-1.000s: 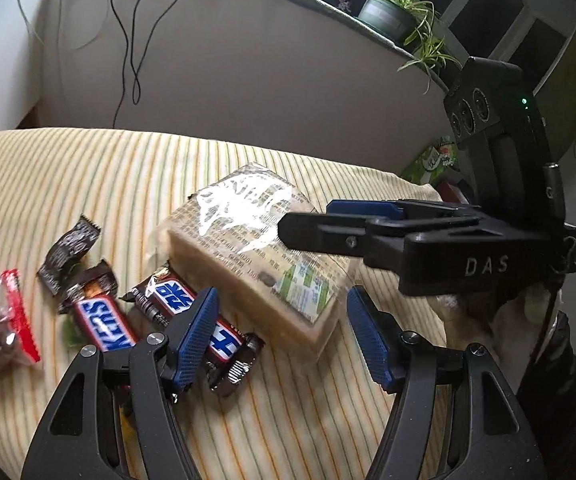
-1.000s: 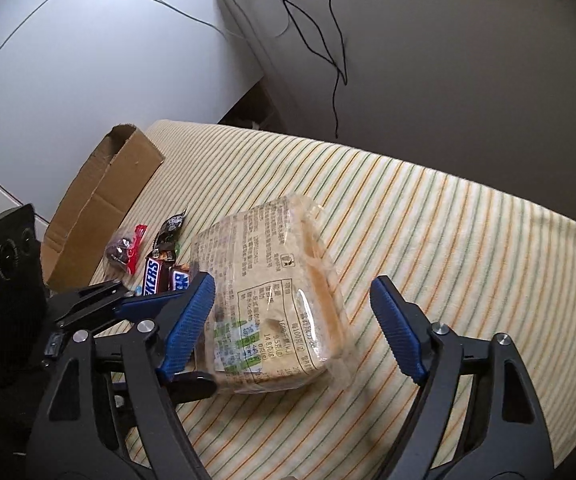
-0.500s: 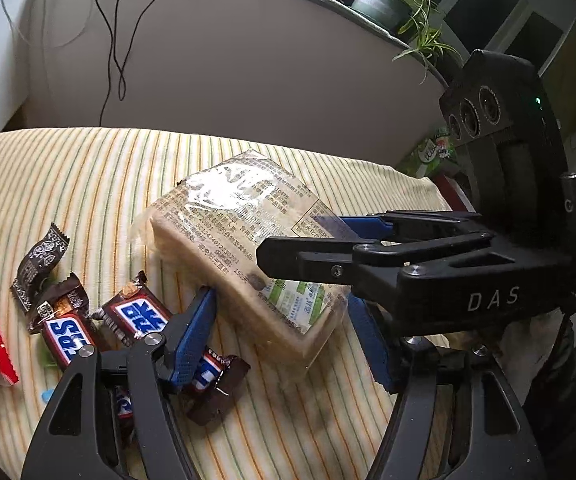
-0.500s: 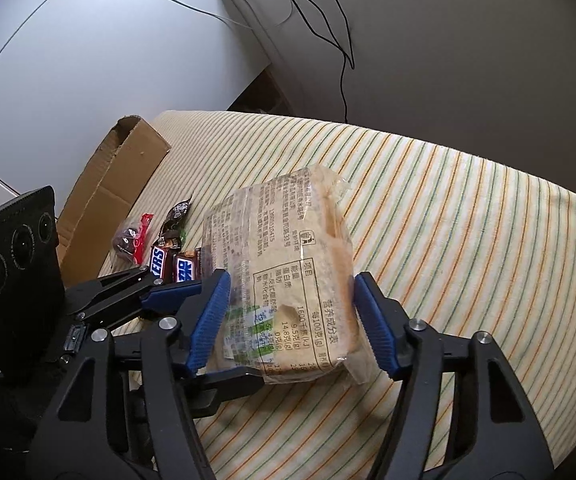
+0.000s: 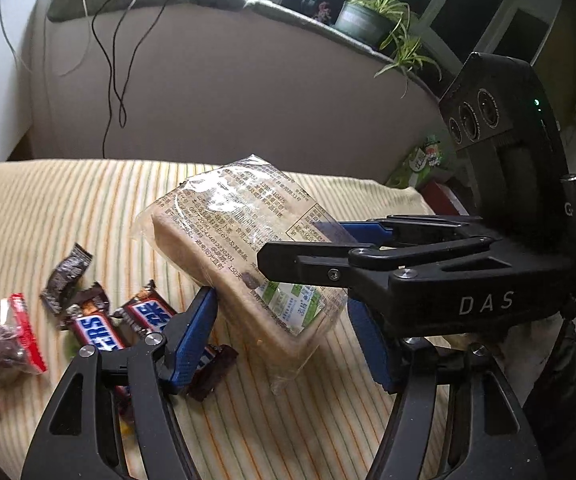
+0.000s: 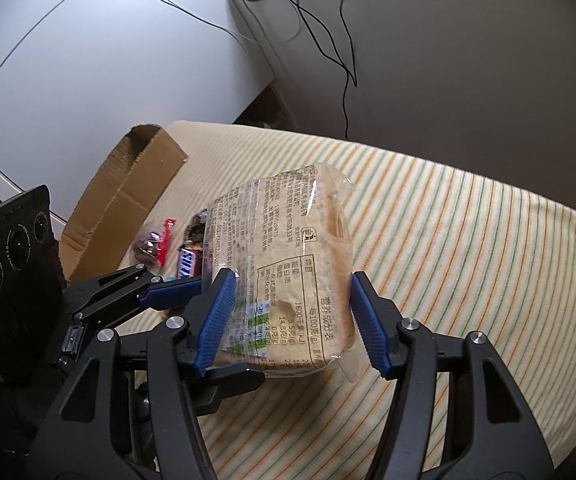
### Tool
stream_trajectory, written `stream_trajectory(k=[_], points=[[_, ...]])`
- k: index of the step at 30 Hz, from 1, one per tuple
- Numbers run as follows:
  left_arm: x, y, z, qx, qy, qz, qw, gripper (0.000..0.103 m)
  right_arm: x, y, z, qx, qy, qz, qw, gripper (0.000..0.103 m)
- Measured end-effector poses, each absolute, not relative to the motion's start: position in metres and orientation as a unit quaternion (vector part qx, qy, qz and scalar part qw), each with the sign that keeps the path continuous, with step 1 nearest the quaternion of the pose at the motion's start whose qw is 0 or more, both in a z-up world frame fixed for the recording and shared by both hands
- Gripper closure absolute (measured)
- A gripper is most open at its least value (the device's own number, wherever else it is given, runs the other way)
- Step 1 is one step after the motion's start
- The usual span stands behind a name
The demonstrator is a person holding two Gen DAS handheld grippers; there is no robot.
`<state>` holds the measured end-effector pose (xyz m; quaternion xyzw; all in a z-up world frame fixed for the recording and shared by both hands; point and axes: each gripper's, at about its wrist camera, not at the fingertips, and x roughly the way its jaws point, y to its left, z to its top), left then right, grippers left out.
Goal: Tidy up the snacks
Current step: 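Lift and carry the bread loaf with both tools over the box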
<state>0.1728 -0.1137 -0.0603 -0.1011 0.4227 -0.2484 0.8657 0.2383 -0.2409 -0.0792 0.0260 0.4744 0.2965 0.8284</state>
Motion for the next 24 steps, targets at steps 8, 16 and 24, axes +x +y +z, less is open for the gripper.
stream_trajectory(k=[8, 16, 24], points=[[0.149, -0.089, -0.039, -0.095, 0.394, -0.235, 0.884, 0.036, 0.219, -0.213, -0.053, 0.013, 0.456, 0.306, 0.836, 0.042], [0.127, -0.051, -0.024, -0.094, 0.371, -0.212, 0.899, 0.036, 0.206, -0.173, -0.033, -0.005, 0.442, 0.325, 0.836, 0.042], [0.113, -0.008, -0.013, -0.102, 0.348, -0.185, 0.914, 0.036, 0.197, -0.128, -0.019, -0.018, 0.431, 0.348, 0.832, 0.042]])
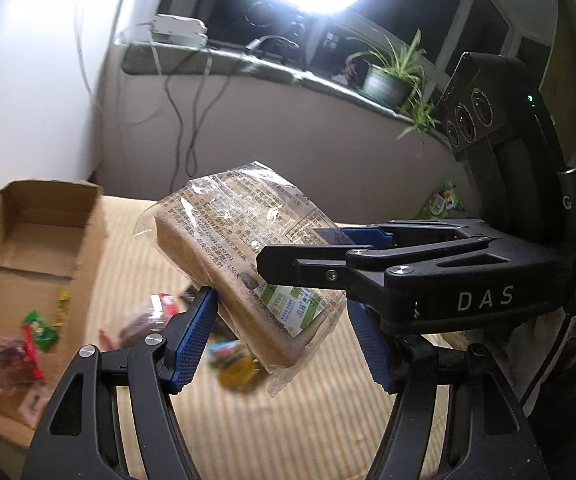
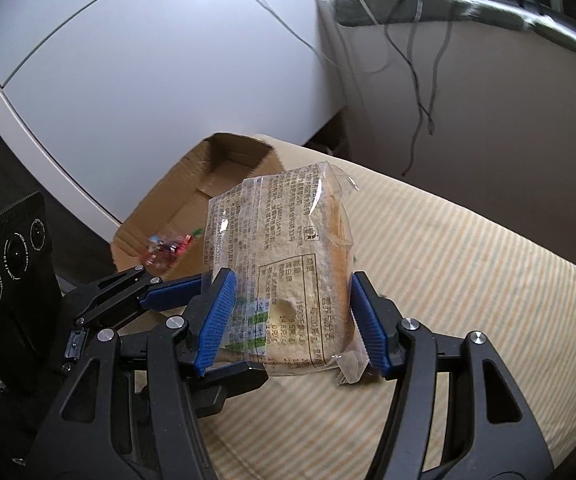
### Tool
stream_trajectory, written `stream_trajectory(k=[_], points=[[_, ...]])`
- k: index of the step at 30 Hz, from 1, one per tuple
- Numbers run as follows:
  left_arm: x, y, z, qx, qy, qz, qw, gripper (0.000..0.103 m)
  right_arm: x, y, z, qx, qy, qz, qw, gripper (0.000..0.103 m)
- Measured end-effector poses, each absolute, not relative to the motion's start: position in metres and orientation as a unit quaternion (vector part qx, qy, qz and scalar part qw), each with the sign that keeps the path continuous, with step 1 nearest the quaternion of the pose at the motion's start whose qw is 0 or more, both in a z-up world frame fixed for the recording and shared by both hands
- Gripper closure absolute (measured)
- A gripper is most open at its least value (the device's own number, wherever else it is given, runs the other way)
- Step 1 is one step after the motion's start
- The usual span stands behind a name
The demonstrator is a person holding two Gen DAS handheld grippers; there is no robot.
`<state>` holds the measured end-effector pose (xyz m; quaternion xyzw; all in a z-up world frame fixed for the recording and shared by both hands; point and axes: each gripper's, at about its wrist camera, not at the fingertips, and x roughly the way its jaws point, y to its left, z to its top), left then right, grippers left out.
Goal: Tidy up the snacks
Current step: 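Lift and carry the bread loaf with both tools over the box, then lower the bread loaf into the box and open both tools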
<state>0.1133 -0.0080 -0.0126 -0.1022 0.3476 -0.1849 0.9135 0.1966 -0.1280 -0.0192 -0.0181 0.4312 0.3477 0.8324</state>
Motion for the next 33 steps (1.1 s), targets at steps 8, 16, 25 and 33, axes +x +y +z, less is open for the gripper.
stream_trajectory(k=[8, 16, 25, 33], points=[[0.106, 0.04, -0.013, -0.118, 0.342, -0.152, 0.92, 0.036, 0.196, -0.074, -0.021, -0.03, 0.432, 0.371, 0.822, 0.042], [0.1, 0.091, -0.016, -0.132, 0.337, -0.116, 0.925, 0.036, 0.2, -0.015, -0.028, -0.041, 0.436, 0.395, 0.808, 0.042], [0.103, 0.138, -0.029, -0.155, 0.34, -0.079, 0.924, 0.036, 0.209, 0.046, -0.041, -0.055, 0.443, 0.417, 0.792, 0.042], [0.114, 0.161, -0.047, -0.175, 0.353, -0.06, 0.917, 0.036, 0.223, 0.082, -0.063, -0.067, 0.459, 0.424, 0.778, 0.042]])
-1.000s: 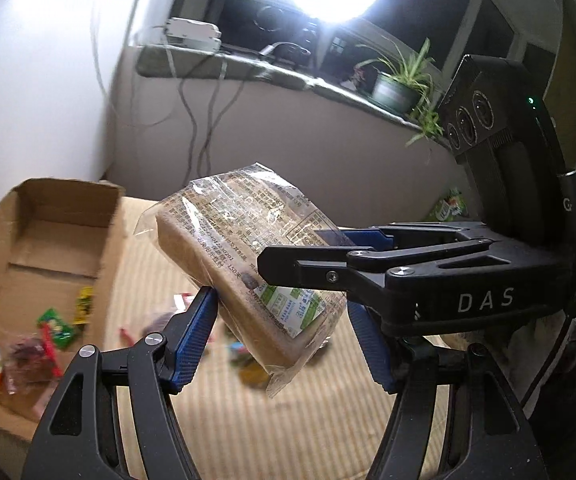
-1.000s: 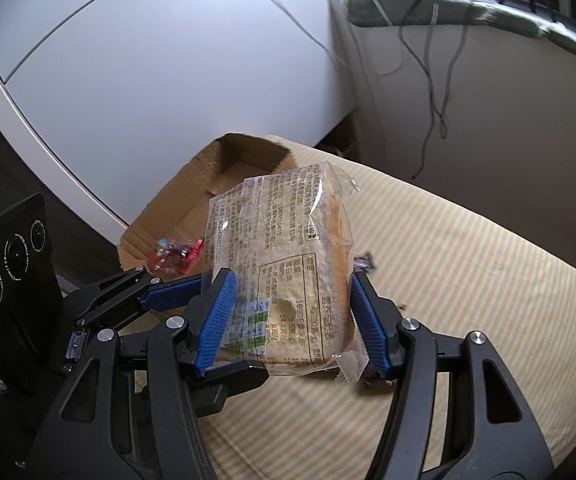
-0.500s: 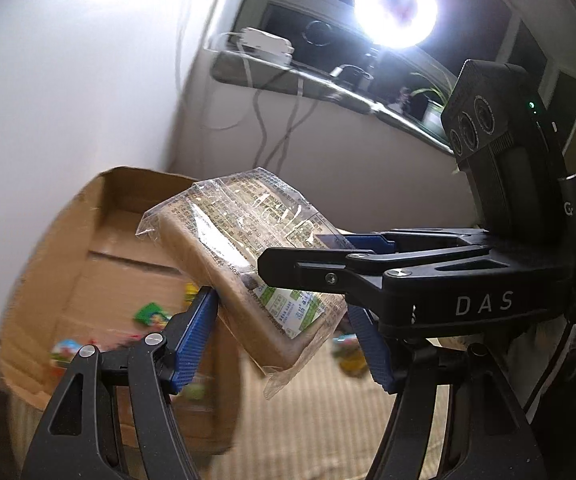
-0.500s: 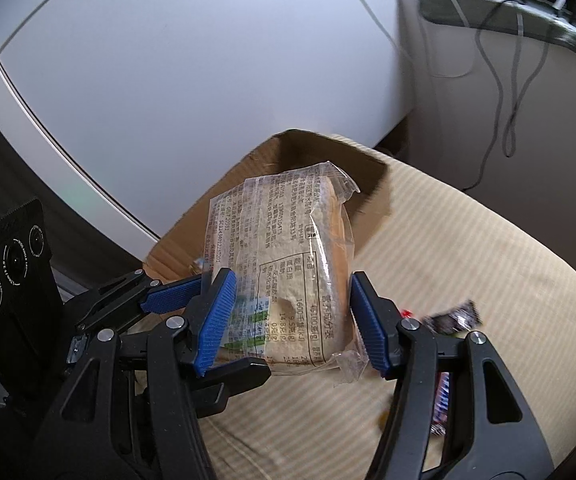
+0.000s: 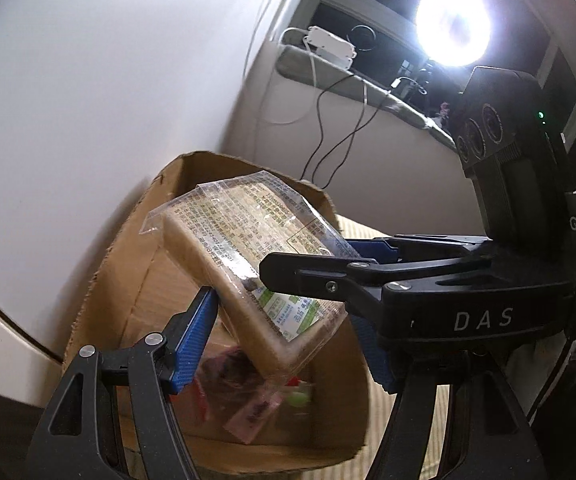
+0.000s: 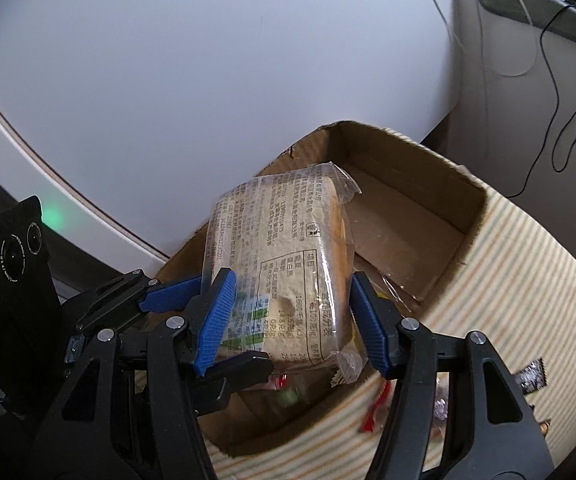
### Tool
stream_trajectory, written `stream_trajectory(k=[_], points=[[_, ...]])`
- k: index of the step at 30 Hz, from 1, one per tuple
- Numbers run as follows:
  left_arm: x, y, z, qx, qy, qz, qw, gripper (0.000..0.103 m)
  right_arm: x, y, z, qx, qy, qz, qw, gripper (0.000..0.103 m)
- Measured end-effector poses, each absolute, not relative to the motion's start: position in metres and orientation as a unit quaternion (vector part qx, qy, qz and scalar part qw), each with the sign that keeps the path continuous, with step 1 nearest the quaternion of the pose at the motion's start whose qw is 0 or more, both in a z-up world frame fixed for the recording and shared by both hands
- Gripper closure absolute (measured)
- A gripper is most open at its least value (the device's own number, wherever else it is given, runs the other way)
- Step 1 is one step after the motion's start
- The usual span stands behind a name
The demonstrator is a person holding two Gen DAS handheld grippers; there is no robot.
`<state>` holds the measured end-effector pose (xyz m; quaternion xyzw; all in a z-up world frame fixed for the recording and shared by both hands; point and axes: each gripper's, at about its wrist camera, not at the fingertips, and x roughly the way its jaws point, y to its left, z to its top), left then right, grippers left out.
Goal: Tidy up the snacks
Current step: 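Lower the bread loaf into the box and open both tools, then move both tools back toward the remaining snacks on the bed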
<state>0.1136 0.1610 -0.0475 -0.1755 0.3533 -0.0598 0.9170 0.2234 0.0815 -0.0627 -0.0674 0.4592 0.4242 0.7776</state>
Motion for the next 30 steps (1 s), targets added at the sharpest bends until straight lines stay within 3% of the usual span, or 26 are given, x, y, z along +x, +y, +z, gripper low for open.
stream_trajectory(k=[11, 15, 30], points=[[0.116, 0.158, -0.052, -0.154, 0.359, -0.033, 0.92, 0.038, 0.227, 0.086, -0.073, -0.095, 0.458, 0.398, 0.789, 0.039], [0.111, 0.161, -0.049, -0.156, 0.355, -0.031, 0.921, 0.038, 0.226, 0.076, -0.065, -0.093, 0.449, 0.394, 0.797, 0.034], [0.087, 0.133, -0.033, -0.131, 0.328, -0.045, 0.934, 0.038, 0.207, 0.005, -0.037, -0.103, 0.408, 0.347, 0.838, 0.033]])
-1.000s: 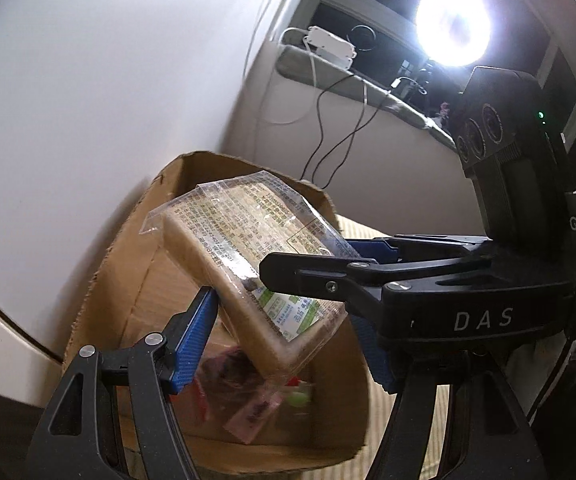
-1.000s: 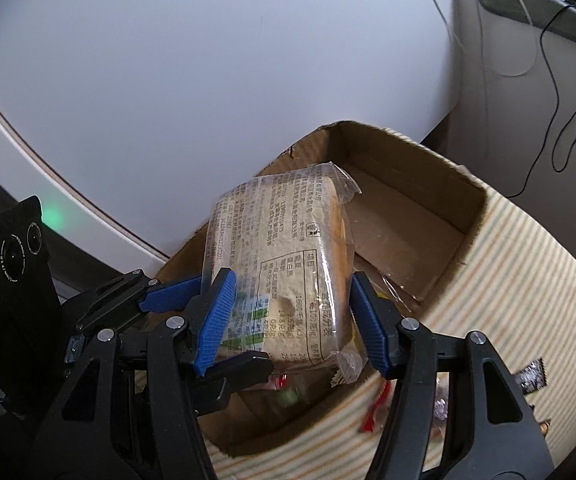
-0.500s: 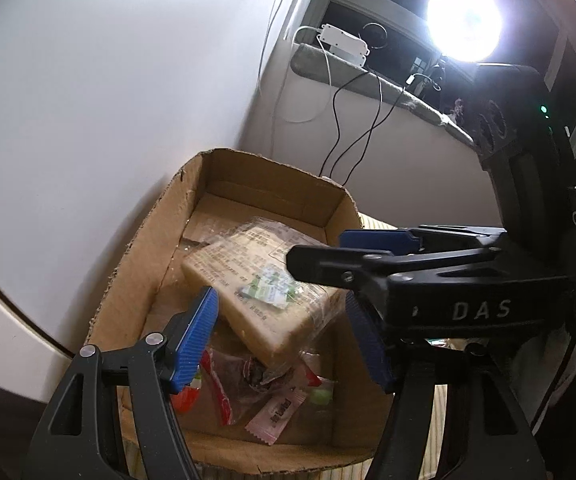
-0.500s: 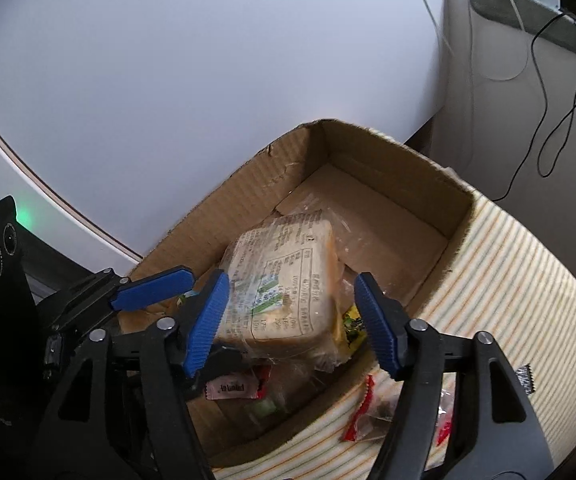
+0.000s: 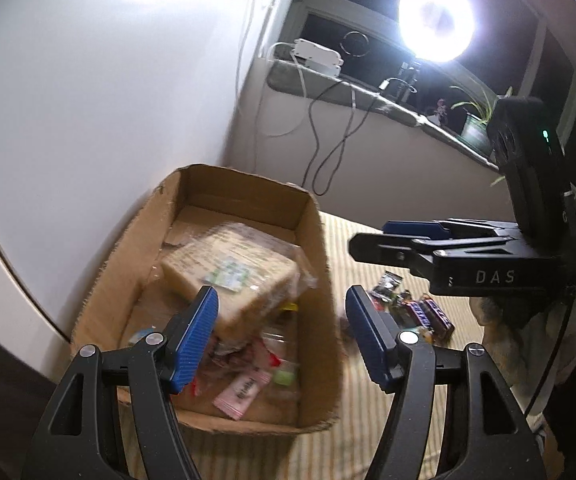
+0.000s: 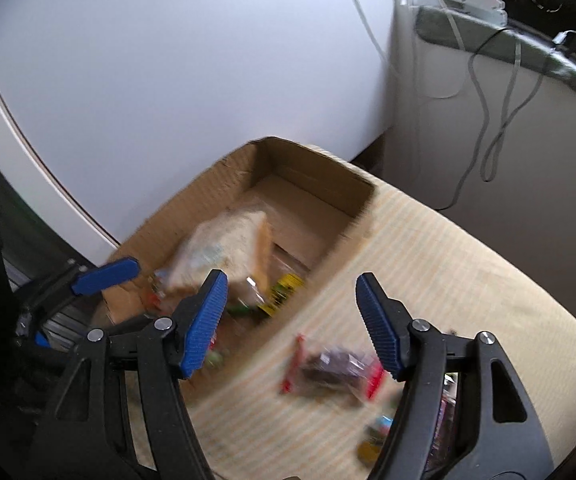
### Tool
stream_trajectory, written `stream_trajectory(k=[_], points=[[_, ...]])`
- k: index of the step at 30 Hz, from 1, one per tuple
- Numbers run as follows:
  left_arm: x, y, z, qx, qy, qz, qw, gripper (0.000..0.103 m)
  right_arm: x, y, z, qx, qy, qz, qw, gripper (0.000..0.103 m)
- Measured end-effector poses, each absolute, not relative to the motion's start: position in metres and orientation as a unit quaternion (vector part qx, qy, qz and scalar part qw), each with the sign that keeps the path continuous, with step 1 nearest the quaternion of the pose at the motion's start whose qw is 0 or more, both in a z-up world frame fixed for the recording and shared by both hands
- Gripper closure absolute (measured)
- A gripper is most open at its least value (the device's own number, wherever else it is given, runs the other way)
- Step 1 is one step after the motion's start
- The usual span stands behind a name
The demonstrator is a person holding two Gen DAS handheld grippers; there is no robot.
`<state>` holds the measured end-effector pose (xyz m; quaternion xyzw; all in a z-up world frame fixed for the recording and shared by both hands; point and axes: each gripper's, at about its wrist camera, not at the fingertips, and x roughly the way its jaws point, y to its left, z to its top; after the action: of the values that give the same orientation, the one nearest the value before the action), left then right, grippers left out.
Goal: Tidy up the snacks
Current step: 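Move both tools back toward the remaining snacks on the bed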
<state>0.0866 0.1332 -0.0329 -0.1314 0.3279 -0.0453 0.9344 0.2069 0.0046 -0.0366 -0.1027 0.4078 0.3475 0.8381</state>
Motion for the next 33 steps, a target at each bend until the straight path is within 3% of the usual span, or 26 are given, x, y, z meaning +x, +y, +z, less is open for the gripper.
stream_trajectory(k=[11, 22, 28, 33], points=[[0.071, 0.076, -0.031, -0.11, 0.329, -0.096, 0.933, 0.038, 0.189, -0.091, -0.043, -0.135, 0.386, 0.271, 0.871, 0.033], [0.081, 0.009, -0.059, -0.093, 0.381, -0.16, 0.906, 0.053, 0.198, -0.168, -0.071, -0.102, 0.434, 0.232, 0.865, 0.033], [0.096, -0.017, -0.073, -0.071, 0.405, -0.167, 0.896, 0.057, 0.199, -0.177, -0.083, -0.086, 0.447, 0.247, 0.856, 0.041], [0.111, -0.025, -0.084, -0.066, 0.423, -0.158, 0.89, 0.057, 0.201, -0.174, -0.09, -0.086, 0.454, 0.255, 0.849, 0.041]])
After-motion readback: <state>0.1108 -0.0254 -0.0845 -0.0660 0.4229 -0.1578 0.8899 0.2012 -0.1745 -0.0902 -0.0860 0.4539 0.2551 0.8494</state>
